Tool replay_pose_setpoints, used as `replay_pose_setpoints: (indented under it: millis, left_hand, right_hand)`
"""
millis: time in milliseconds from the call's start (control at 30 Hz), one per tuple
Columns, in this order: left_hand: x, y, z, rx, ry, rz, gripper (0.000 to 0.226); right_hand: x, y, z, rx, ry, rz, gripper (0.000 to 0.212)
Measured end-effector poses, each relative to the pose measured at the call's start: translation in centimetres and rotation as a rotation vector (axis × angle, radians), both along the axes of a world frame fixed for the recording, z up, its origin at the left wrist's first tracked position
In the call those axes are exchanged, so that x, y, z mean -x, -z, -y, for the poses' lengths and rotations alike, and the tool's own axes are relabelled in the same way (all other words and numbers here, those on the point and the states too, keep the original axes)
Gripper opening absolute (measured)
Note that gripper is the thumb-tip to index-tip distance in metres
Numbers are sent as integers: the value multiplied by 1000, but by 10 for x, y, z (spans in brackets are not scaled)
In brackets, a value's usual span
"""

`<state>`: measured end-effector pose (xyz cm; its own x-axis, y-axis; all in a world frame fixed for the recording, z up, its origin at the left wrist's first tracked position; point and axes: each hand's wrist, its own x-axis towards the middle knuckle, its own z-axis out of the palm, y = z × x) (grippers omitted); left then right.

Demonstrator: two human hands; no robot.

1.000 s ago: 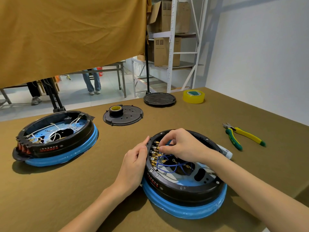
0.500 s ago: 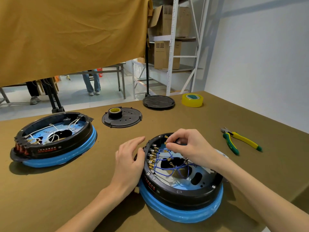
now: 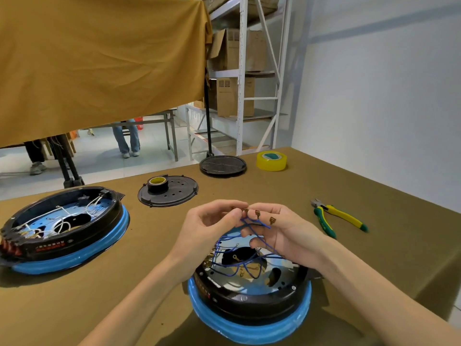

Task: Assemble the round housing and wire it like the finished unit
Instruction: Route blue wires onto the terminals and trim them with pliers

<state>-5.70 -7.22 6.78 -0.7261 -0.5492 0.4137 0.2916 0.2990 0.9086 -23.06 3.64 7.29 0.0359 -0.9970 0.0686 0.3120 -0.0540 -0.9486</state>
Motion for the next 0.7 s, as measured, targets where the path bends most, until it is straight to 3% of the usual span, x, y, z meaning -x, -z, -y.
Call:
replay_pose_setpoints:
  millis: [167, 300, 400, 467, 567, 633, 700]
  left_hand:
    - [13, 0, -3, -22, 6, -11, 14]
    - [22, 1, -9, -16, 38, -4, 4]
    - [27, 0, -4, 9, -68, -32, 3]
    - [28, -2, 1, 58, -138, -52, 2]
    - [32, 0, 5, 135, -213, -19, 5]
    - [37, 5, 6, 176, -255, 23, 8]
    - [40, 10, 8, 214, -260, 71, 8]
  right_hand:
    - [3, -5, -7, -58, 48, 65, 7]
    - [15, -6, -10, -85, 56, 84, 11]
    - [41, -5, -8, -68, 301, 14, 8]
    - [66, 3, -4, -62, 677, -310, 9]
    - [101, 25, 3, -239, 1116, -1009, 17]
    - [120, 41, 4, -548, 1121, -1368, 42]
    - [139, 55, 1, -856, 1020, -1522, 72]
